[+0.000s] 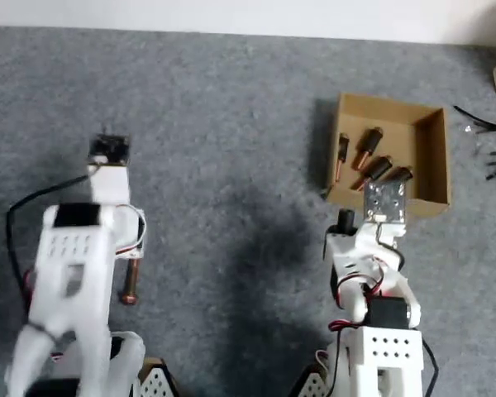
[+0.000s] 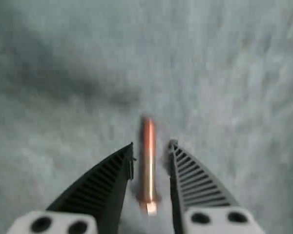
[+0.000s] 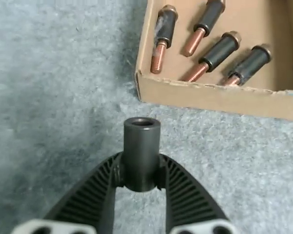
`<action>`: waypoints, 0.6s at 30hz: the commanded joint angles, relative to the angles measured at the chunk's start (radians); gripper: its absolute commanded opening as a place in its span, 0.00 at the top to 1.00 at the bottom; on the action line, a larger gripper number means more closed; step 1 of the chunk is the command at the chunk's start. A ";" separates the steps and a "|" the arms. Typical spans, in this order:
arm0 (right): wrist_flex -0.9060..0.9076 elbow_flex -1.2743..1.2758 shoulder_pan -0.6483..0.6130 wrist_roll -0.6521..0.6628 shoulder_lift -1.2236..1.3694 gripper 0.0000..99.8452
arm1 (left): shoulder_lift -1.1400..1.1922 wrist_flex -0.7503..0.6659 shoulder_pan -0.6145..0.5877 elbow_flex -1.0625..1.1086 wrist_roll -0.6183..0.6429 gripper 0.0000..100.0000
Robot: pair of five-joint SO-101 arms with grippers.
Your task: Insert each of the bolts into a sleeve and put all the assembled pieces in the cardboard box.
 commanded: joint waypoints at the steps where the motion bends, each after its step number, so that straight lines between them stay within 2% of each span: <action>1: -0.041 0.005 0.010 0.009 -0.013 0.99 | 0.081 0.035 0.001 -0.051 -0.008 0.88; 7: -0.042 0.010 0.010 0.009 -0.013 0.99 | 0.077 0.006 -0.067 0.028 -0.009 0.97; 11: -0.042 0.012 0.010 0.009 -0.013 0.99 | 0.077 -0.064 -0.090 0.094 -0.009 0.94; 18: -0.041 0.012 0.010 0.009 -0.013 0.99 | 0.085 -0.072 -0.113 0.133 -0.009 0.88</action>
